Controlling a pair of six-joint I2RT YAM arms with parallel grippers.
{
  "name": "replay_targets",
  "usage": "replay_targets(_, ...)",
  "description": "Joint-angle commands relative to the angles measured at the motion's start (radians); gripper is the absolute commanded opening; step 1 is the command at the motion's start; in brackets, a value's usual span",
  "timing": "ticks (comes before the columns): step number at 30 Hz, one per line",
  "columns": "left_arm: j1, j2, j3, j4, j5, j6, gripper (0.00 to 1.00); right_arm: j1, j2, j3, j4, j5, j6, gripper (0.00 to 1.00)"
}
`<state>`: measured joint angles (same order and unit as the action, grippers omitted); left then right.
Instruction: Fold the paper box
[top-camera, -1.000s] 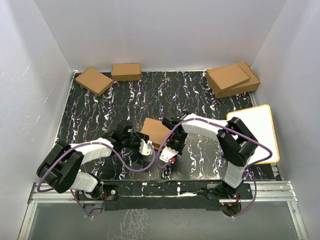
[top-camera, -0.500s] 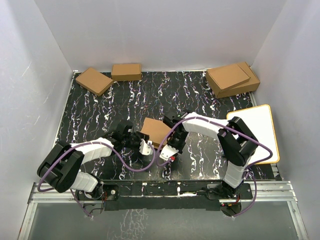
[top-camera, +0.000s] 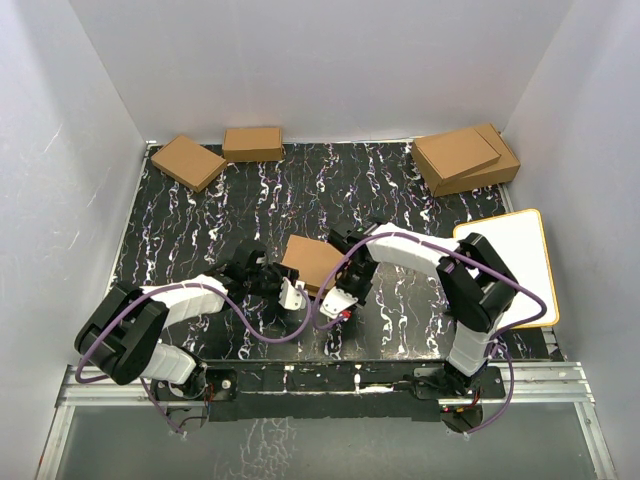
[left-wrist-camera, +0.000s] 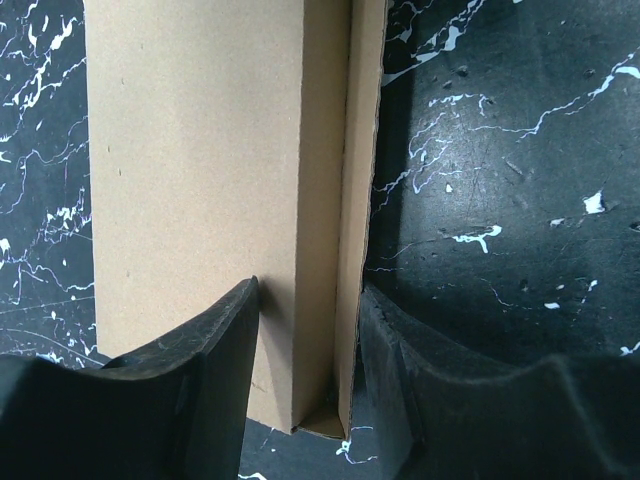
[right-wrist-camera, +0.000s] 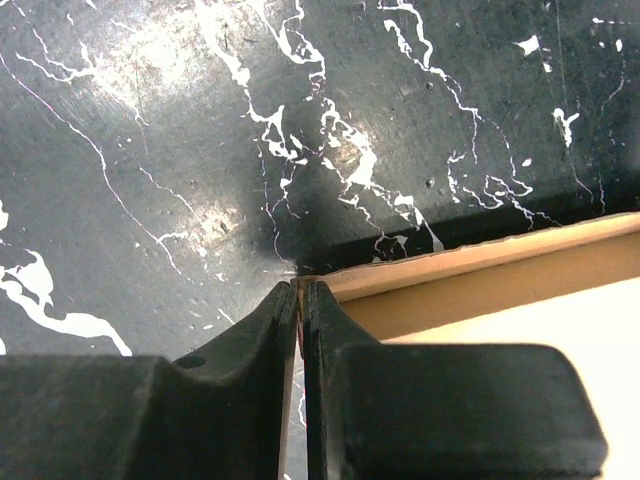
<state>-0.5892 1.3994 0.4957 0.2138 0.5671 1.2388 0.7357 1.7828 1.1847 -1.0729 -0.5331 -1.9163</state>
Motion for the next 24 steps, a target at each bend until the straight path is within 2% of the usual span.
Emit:
replay_targets(1, -0.011, 0.031, -0.011, -0.113, 0.074, -0.012, 0.41, -0.019, -0.068, 0.036, 0.100, -0.006, -0.030, 0.13)
replay_targets(11, -0.011, 0.030, -0.010, -0.114, 0.075, -0.016, 0.41, -0.020, -0.078, 0.023, 0.100, -0.010, -0.029, 0.16)
replay_targets(24, -0.011, 0.033, -0.007, -0.114, 0.076, -0.024, 0.41, -0.031, -0.146, 0.044, 0.065, -0.098, 0.010, 0.28)
